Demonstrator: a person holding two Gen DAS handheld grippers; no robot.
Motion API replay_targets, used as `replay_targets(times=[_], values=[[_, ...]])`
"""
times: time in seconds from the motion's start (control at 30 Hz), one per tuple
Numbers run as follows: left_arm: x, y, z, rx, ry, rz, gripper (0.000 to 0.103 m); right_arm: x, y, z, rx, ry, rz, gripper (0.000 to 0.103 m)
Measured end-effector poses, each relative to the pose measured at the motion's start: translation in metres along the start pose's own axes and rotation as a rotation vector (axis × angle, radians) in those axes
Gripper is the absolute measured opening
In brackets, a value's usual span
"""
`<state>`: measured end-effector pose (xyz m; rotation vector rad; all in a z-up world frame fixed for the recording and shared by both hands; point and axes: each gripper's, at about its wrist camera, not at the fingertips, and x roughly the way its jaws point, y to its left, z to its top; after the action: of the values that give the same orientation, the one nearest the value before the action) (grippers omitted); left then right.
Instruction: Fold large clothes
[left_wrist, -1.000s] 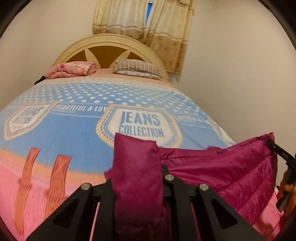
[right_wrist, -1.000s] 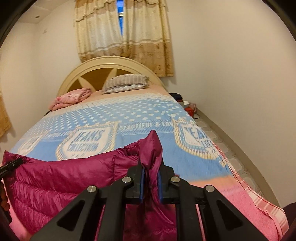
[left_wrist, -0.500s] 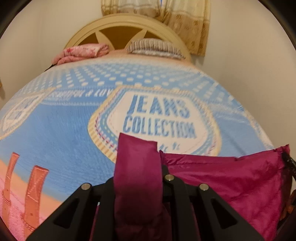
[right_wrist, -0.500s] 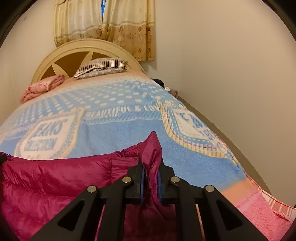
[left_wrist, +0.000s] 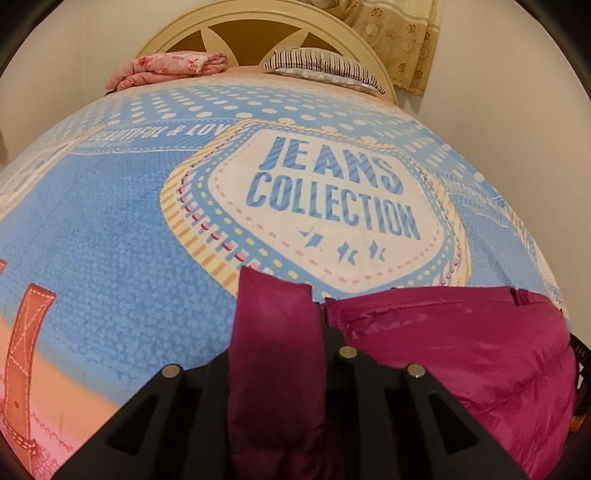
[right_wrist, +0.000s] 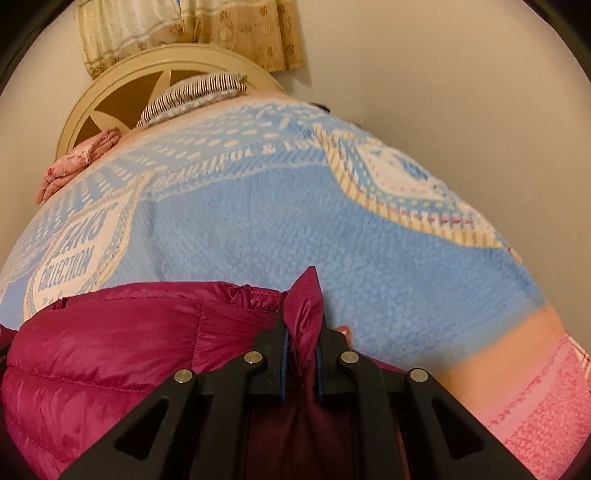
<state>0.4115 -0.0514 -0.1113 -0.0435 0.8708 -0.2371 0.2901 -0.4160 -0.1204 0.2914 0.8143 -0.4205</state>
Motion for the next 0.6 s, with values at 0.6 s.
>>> replay_targets(times=[0.6], values=[[0.009,-0.018,-0.001,0.1,-0.006,0.161,0.023,-0.078,-0.005,0.01,0.032,-0.196,-0.034,0.015]])
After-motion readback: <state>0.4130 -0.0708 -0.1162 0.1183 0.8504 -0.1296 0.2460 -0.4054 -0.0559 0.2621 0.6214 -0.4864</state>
